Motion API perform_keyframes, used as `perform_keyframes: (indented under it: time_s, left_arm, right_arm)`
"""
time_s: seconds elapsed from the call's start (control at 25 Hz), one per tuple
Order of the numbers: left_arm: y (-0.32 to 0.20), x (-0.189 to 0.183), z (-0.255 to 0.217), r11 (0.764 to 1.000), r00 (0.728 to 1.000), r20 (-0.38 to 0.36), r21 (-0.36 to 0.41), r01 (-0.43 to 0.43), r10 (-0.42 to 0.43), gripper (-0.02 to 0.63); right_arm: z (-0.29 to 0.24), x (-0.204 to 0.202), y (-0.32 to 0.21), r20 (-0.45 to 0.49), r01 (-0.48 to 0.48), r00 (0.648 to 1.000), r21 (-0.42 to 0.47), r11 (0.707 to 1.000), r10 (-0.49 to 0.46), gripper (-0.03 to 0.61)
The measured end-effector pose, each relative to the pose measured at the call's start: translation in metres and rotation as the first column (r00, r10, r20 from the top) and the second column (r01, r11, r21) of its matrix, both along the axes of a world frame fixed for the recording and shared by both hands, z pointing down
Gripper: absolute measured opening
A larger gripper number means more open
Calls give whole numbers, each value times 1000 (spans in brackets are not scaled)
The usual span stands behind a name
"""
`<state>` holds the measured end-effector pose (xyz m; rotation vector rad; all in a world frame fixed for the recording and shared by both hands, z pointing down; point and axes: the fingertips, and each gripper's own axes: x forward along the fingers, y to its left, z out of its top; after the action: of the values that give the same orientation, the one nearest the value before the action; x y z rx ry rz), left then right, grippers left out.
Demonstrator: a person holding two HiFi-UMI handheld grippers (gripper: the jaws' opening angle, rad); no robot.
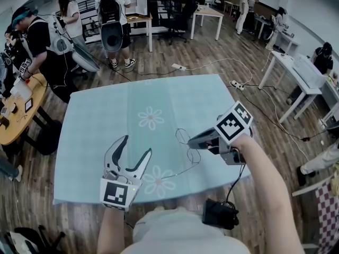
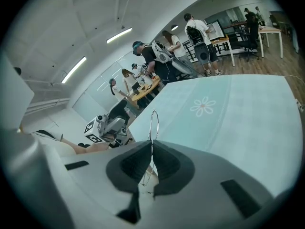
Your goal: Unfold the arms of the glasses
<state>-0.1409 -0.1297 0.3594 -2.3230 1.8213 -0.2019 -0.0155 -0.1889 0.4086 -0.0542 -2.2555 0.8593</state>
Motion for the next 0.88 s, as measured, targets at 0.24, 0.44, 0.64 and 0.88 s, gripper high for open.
perform_keyframes:
  time_s: [0.24,0.44,0.64,0.88]
  left_arm:
    - [-6,21,8,998,997,39,-20,-65,65,299]
    - [-9,31,22,994,994,57,-57,-91,94,299]
    - [-9,47,42,987,990,58,-101,-121,127,299]
    - [-10,78,55,975,982,22,-121,-186,190,328]
  right_arm:
    - [-4,-3,0,-1,9,1000,1,1000,-9,14]
    - [-9,-7,0,14,12,1000,0,1000,-12,14]
    - [-15,-8,0,40,7,999,-6,1000,-7,14]
    - [-16,-9,2,52,7,999,-9,1000,-7,14]
